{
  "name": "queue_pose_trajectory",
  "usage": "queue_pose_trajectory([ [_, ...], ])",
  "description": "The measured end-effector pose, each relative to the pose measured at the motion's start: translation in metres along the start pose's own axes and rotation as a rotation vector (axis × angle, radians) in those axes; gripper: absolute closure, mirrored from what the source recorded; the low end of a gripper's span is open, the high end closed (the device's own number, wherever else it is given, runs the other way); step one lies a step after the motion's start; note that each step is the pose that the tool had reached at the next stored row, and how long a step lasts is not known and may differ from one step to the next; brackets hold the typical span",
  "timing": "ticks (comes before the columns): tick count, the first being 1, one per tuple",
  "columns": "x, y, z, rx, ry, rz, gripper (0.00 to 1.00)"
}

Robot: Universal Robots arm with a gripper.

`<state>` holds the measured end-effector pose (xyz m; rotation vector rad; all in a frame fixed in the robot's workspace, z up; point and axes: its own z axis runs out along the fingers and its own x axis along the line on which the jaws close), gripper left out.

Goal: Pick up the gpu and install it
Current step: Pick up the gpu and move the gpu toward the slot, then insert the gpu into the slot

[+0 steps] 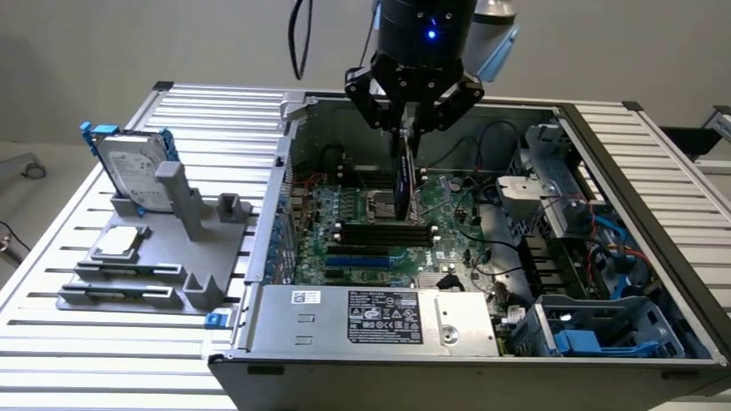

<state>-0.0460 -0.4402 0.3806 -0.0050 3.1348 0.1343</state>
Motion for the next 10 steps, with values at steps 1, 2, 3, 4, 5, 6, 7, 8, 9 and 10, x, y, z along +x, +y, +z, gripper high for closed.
queue_pose_trajectory([
  [1,0.0000,0.0000,0.0000,-0.0007,0.0000,0.000,0.74],
  [2,0.0000,0.0000,0.0000,-0.0006,0.0001,0.000,0.74],
  [3,0.0000,0.0000,0.0000,-0.0007,0.0001,0.000,0.74],
  [4,0.0000,0.0000,0.0000,-0.0006,0.0001,0.000,0.74],
  [5,0.0000,0.0000,0.0000,-0.0006,0.0001,0.000,0.74],
  [6,0.0000,0.0000,0.0000,-0.0007,0.0001,0.000,0.74],
  [7,0.0000,0.0000,0.0000,-0.0006,0.0001,0.000,0.74],
  [8,0.0000,0.0000,0.0000,-0.0006,0.0001,0.000,0.74],
  [9,0.0000,0.0000,0.0000,-0.0007,0.0001,0.000,0.74],
  [10,0.0000,0.0000,0.0000,-0.0007,0.0001,0.000,0.74],
])
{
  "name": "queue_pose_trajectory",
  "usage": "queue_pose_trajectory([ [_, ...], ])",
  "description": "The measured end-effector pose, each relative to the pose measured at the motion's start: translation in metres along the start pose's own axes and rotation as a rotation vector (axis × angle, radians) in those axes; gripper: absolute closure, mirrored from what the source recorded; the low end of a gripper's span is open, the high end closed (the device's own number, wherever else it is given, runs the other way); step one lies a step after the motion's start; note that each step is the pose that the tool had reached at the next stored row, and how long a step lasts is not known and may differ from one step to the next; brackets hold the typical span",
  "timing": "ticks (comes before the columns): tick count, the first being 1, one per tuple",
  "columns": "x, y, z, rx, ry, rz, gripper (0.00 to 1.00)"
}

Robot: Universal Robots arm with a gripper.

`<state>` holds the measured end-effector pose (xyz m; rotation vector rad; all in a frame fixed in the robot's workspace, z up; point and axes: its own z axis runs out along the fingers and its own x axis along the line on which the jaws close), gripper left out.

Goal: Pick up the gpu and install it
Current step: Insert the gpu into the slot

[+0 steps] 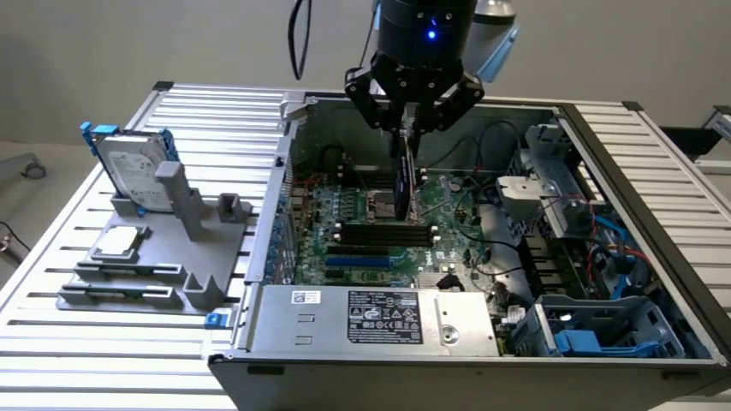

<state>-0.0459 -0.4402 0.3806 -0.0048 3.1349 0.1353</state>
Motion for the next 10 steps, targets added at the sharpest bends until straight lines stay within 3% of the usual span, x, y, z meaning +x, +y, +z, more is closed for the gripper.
queue_pose_trajectory([
  [10,-0.0001,0.0004,0.0010,0.0005,-0.0005,-0.004,0.74],
])
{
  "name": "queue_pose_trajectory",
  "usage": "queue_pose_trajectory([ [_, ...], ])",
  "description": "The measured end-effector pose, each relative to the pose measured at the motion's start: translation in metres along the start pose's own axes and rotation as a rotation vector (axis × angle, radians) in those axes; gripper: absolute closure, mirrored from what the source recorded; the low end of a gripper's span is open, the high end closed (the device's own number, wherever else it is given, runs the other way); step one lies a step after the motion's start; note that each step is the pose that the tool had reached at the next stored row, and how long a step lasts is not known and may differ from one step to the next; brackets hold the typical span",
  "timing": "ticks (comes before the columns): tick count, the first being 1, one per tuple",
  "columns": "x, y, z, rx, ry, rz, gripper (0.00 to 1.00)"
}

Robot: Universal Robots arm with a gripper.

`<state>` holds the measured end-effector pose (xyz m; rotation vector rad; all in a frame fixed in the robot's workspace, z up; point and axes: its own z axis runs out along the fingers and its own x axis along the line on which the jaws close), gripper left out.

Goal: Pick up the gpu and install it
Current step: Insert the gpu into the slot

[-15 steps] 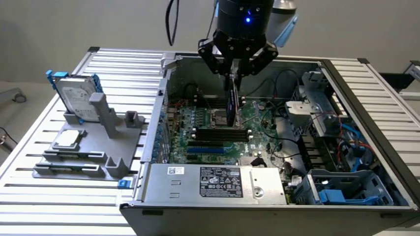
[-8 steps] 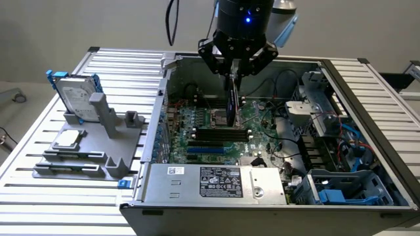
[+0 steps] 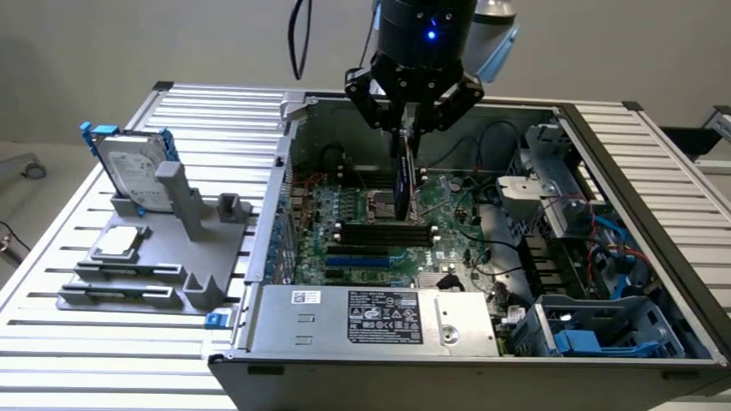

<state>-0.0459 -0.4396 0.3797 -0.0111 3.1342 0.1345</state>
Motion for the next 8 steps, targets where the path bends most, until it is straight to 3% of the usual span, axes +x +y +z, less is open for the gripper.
queue_pose_trajectory([
  [8,0.0001,-0.0009,0.0107,-0.0006,0.0077,-0.143,0.74],
])
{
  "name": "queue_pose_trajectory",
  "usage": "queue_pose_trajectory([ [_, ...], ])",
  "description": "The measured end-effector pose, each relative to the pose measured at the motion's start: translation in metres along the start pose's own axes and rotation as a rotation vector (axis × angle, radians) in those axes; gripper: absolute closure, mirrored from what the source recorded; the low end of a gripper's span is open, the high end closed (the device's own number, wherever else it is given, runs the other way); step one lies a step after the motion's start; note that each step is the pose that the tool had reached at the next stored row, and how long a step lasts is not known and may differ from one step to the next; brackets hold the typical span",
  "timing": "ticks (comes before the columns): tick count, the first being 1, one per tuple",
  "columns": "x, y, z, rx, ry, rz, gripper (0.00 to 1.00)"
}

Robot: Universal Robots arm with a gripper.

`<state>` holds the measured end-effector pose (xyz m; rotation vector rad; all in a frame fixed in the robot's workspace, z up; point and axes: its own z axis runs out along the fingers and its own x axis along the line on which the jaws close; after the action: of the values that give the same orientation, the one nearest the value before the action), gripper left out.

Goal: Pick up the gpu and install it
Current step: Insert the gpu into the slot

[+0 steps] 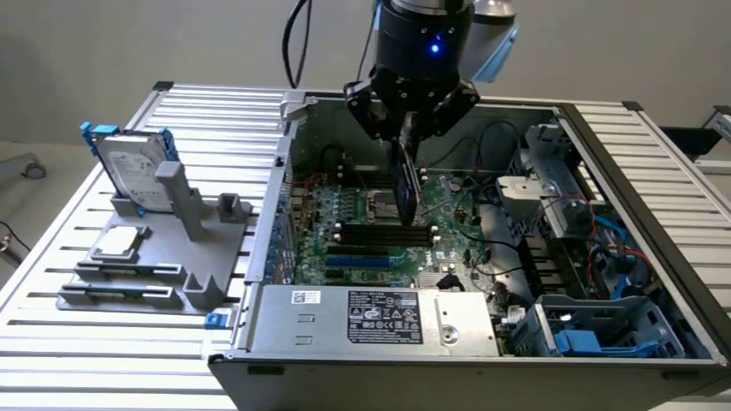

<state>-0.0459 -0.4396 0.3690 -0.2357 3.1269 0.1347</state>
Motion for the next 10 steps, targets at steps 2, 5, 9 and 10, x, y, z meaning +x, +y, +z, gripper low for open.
queue_pose_trajectory([
  [2,0.000,-0.0002,0.0026,-0.0003,0.0022,-0.036,0.74],
  [5,0.000,-0.0005,0.0061,-0.0006,0.0064,-0.091,0.74],
  [9,0.000,-0.0009,0.0105,-0.0012,0.0094,-0.163,0.74],
  [10,0.000,-0.0010,0.0118,-0.0014,0.0105,-0.181,0.74],
])
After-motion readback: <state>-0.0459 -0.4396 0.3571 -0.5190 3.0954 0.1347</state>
